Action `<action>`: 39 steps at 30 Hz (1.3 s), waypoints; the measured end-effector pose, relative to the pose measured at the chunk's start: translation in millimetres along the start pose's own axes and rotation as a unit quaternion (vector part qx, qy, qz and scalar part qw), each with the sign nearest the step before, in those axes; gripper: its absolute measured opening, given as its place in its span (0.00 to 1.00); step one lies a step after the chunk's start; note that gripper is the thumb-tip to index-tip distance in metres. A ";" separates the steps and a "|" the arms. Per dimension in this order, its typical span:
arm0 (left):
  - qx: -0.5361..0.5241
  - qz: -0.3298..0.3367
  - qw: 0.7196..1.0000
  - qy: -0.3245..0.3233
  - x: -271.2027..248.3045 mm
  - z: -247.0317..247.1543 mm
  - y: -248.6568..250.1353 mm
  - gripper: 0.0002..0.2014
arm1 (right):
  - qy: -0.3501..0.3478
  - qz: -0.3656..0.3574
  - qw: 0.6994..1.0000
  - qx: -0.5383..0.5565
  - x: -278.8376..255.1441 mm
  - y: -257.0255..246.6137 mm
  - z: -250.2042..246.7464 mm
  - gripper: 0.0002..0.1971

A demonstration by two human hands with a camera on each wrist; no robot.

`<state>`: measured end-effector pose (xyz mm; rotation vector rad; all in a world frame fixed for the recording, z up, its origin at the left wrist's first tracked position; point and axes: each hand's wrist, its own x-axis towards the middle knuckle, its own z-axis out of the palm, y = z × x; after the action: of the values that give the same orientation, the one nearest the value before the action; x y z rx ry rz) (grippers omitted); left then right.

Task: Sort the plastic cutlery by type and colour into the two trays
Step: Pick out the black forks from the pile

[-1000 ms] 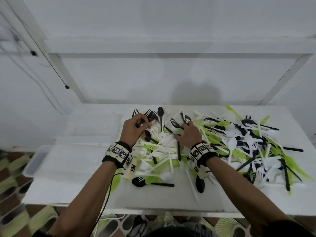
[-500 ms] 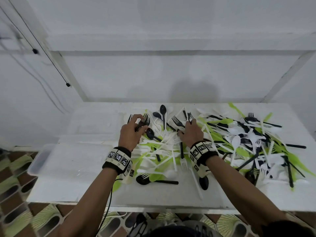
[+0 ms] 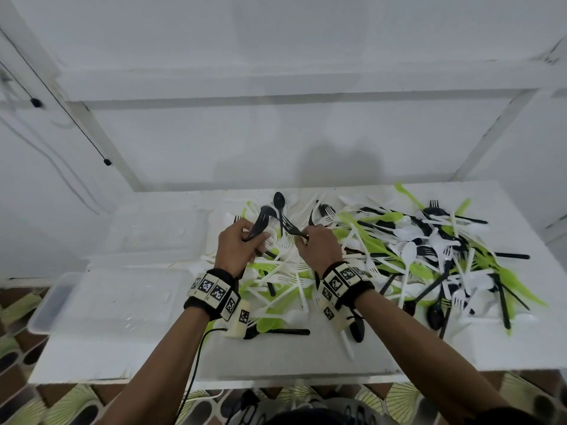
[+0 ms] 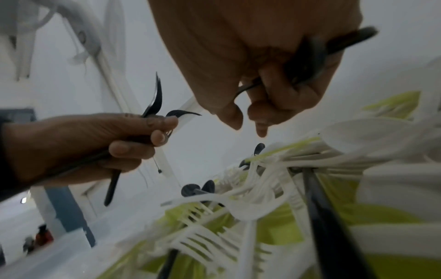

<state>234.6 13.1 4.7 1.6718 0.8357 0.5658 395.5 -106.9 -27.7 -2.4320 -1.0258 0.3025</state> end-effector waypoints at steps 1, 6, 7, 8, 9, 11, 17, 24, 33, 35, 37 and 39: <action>-0.001 0.006 1.000 -0.019 2.2 1.8 -0.7 0.14 | 0.009 -0.006 1.000 0.027 0.7 0.6 -1.6 0.14; 0.021 0.027 0.994 -0.105 7.1 7.9 -3.9 0.10 | 0.024 0.018 1.000 0.006 12.4 18.1 -25.7 0.14; 0.037 0.029 0.992 -0.114 7.5 9.0 -4.8 0.10 | 0.035 0.037 0.999 -0.014 16.0 26.8 -32.6 0.15; 0.052 0.030 0.991 -0.122 7.3 9.7 -5.7 0.11 | 0.034 0.057 0.997 -0.039 19.4 37.2 -39.8 0.15; 0.062 0.027 0.989 -0.129 7.8 10.2 -7.3 0.13 | 0.019 0.073 0.995 -0.069 22.2 48.6 -46.7 0.15; 0.079 0.023 0.987 -0.135 8.5 11.8 -8.4 0.20 | -0.046 0.083 0.989 -0.113 26.1 71.4 -57.5 0.16; 0.193 0.047 0.966 -0.164 5.6 35.6 -1.6 0.24 | -0.067 -0.008 0.996 -0.063 16.1 103.3 -58.7 0.16; 0.458 0.165 0.841 -0.237 -8.4 89.0 -3.5 0.21 | -0.032 -0.070 0.996 -0.048 -8.7 90.9 -60.1 0.20; 0.544 0.114 0.804 -0.212 -13.9 62.1 -31.9 0.16 | -0.090 -0.013 0.994 -0.063 -2.9 108.4 -64.9 0.13; 0.545 0.103 0.808 -0.196 -13.9 54.4 -36.0 0.14 | -0.077 0.003 0.995 -0.063 0.9 109.3 -68.8 0.07; 0.545 0.092 0.813 -0.183 -13.3 47.6 -39.5 0.12 | -0.062 0.022 0.995 -0.073 4.7 109.2 -74.2 0.04; 0.540 0.082 0.818 -0.181 -13.3 42.8 -39.7 0.11 | -0.051 0.032 0.994 -0.087 8.1 110.3 -79.7 0.05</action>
<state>248.5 -19.0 -43.8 2.7899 0.7604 -0.2274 498.8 -195.1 -15.4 -2.6327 -1.0580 0.3758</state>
